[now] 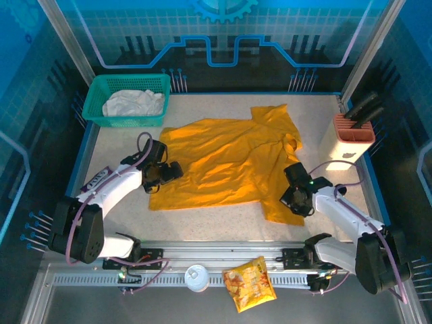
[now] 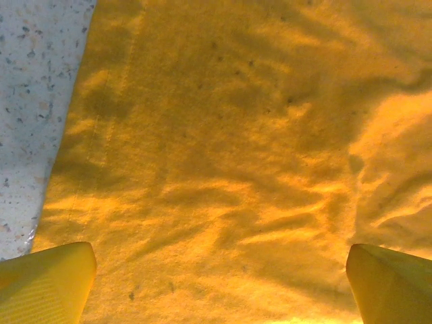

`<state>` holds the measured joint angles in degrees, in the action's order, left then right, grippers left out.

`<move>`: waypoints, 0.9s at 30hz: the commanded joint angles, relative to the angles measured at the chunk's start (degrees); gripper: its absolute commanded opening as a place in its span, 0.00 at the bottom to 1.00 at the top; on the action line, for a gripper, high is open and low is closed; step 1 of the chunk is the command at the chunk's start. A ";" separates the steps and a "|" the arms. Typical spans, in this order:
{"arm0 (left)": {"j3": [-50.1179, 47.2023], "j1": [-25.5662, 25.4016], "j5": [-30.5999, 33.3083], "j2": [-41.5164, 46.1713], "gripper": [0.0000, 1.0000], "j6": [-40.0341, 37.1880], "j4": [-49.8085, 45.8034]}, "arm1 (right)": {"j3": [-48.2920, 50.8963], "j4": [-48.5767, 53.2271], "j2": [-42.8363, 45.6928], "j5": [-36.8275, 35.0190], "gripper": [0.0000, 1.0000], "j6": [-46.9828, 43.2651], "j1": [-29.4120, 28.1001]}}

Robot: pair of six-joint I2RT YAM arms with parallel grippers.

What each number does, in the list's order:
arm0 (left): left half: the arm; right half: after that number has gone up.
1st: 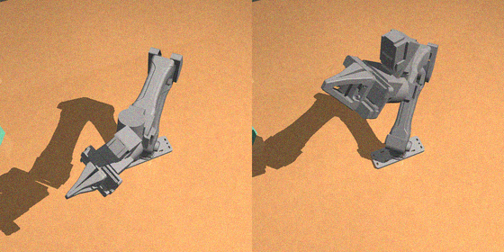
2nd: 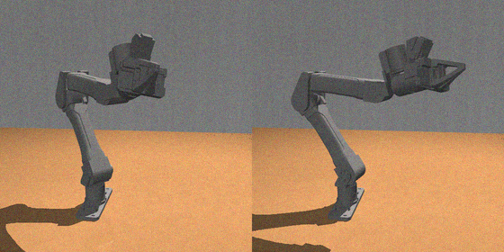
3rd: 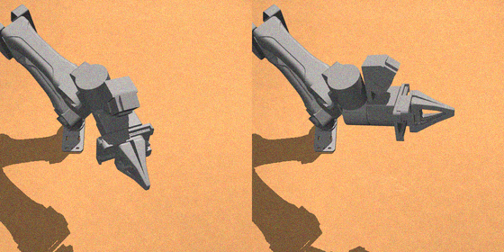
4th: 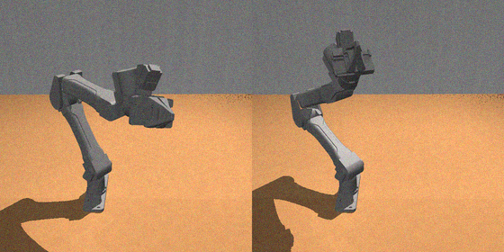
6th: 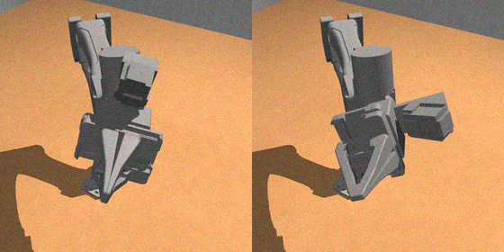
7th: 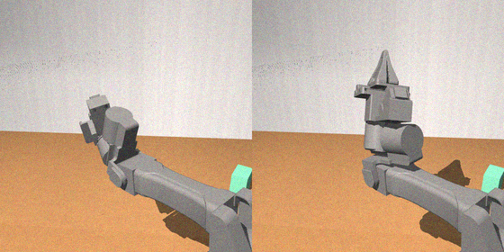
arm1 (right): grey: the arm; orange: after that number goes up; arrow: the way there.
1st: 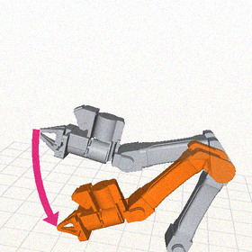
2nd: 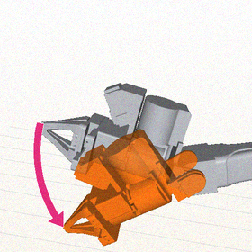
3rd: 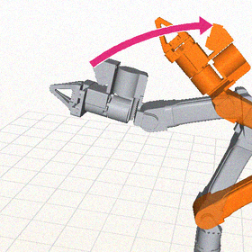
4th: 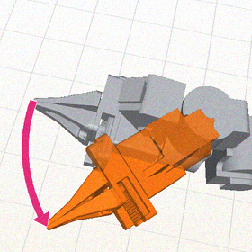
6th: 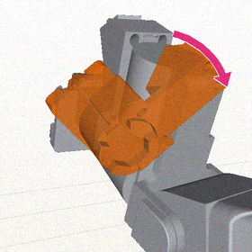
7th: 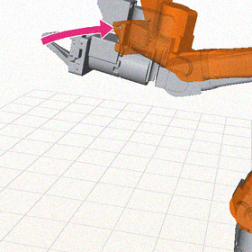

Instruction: Fold and stack the t-shirts

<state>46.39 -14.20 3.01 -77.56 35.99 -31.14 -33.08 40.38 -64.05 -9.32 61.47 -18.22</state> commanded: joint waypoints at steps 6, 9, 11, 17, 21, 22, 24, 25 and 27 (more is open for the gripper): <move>1.70 0.12 -1.87 2.58 0.96 -0.43 -0.72 | -9.01 -13.20 -15.17 5.91 0.00 -9.40 4.42; 1.31 0.13 -1.97 3.19 0.96 -0.41 -0.68 | -12.37 -12.65 -20.65 4.90 0.00 -9.74 6.08; 1.08 0.12 -2.23 3.21 0.97 -0.37 -0.51 | -13.51 -11.98 -23.14 3.56 0.00 -8.87 6.78; 0.99 0.13 -1.98 1.88 0.97 -0.43 0.19 | -12.86 -7.49 -26.03 -0.69 0.00 -5.18 9.38; 1.24 0.09 -2.39 -0.79 0.96 -0.55 1.06 | -11.38 -5.52 -25.80 -0.52 0.00 -4.01 12.17; 1.41 0.13 -2.68 -1.65 0.96 -0.55 1.24 | -10.97 -4.79 -25.46 -0.70 0.00 -3.58 12.66; 1.60 0.13 -3.36 -2.78 0.95 -0.39 1.69 | -10.02 -3.74 -24.30 -1.00 0.00 -2.75 13.28; 1.55 0.12 -3.60 -3.11 0.95 -0.30 1.91 | -9.33 -3.11 -23.25 -1.28 0.00 -2.36 13.35; 1.30 0.13 -3.89 -3.39 0.95 -0.04 2.22 | -7.74 -2.22 -20.96 -1.73 0.00 -1.27 13.30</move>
<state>46.57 -14.20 0.78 -80.40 36.01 -29.89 -44.05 30.94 -86.85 -8.38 57.49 -5.67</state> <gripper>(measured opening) 0.953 0.065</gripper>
